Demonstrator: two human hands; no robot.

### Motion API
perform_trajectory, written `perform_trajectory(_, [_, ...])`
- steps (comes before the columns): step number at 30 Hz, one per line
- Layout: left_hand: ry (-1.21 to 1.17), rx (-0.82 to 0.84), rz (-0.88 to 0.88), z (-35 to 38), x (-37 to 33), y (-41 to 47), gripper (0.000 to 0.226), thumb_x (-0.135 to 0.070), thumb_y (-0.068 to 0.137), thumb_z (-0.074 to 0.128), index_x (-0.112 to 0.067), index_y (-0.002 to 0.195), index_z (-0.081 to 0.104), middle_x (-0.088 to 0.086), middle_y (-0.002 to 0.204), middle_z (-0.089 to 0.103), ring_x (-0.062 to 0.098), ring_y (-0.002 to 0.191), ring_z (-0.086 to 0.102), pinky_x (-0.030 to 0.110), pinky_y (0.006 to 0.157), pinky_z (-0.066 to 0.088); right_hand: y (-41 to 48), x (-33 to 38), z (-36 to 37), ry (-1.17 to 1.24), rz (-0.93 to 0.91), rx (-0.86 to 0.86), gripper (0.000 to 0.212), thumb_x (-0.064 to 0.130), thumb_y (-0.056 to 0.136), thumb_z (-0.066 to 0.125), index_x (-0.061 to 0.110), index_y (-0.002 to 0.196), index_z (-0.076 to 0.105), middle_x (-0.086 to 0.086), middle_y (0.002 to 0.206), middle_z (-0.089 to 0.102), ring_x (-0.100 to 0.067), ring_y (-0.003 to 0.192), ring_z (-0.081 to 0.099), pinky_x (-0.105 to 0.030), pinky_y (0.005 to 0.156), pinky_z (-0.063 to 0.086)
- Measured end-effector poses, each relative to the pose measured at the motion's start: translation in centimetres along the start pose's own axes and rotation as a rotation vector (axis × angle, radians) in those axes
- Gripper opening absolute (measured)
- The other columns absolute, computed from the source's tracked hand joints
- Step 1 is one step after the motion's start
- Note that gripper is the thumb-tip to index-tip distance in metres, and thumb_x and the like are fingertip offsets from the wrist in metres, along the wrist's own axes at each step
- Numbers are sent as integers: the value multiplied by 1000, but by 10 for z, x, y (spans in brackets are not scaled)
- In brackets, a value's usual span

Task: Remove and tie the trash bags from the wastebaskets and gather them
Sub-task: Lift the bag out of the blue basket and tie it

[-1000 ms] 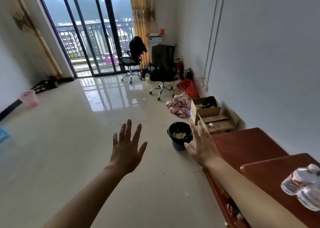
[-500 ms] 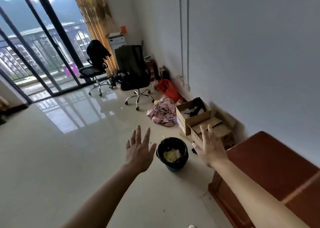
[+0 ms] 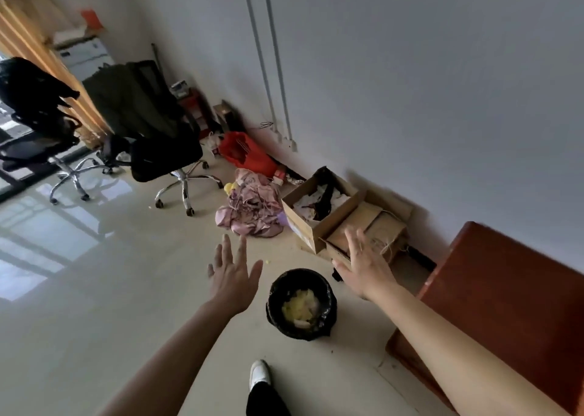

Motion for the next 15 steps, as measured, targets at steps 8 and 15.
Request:
perform_trajectory(8, [-55, 382, 60, 122, 48, 166, 73, -58, 100, 28, -26, 159, -1, 11, 167, -7, 34, 153, 1, 52, 119, 15, 73, -32, 108, 85, 453, 41, 79, 54, 98, 43, 22, 157, 2, -12, 165, 5, -29, 152, 11, -42, 119, 20])
perform_trajectory(15, [-280, 540, -211, 282, 111, 227, 69, -52, 102, 32, -20, 159, 11, 9, 166, 14, 29, 152, 14, 46, 120, 16, 117, -94, 269, 232, 698, 168, 80, 48, 96, 51, 17, 157, 10, -13, 162, 20, -30, 148, 22, -45, 119, 25])
Point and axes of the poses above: each hand's wrist, its own y-axis towards the middle knuckle, its own z-axis out of the palm, x = y × z, the point moved 5 cm from there along y, towards the middle knuckle
